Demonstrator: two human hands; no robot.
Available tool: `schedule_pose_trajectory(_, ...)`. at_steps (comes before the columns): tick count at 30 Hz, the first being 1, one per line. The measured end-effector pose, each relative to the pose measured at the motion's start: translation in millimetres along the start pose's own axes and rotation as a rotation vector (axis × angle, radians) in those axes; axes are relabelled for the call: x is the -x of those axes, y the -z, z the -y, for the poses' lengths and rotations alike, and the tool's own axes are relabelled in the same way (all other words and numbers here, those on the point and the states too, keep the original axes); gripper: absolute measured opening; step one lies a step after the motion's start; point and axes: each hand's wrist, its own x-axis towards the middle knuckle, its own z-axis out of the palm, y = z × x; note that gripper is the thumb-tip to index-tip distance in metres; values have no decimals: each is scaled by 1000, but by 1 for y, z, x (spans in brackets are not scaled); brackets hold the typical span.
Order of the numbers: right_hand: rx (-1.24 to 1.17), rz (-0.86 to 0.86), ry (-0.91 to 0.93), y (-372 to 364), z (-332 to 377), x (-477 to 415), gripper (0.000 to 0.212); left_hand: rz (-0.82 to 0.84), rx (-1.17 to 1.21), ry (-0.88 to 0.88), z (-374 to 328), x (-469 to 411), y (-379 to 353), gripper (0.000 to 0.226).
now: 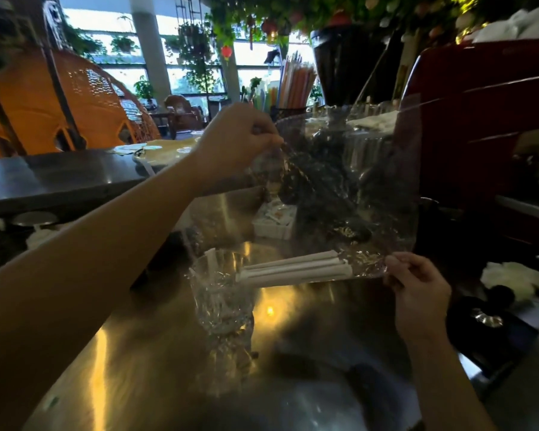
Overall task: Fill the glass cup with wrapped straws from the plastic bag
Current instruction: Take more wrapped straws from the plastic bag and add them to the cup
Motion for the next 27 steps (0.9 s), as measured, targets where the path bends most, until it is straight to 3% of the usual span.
schedule_pose_trajectory(9, 31, 53, 18, 2, 21, -5, 22, -51, 45, -26, -4, -6, 2, 19)
schedule_pose_trajectory(27, -16, 84, -67, -32, 27, -20, 19, -123, 47, 143, 43, 10, -4, 13)
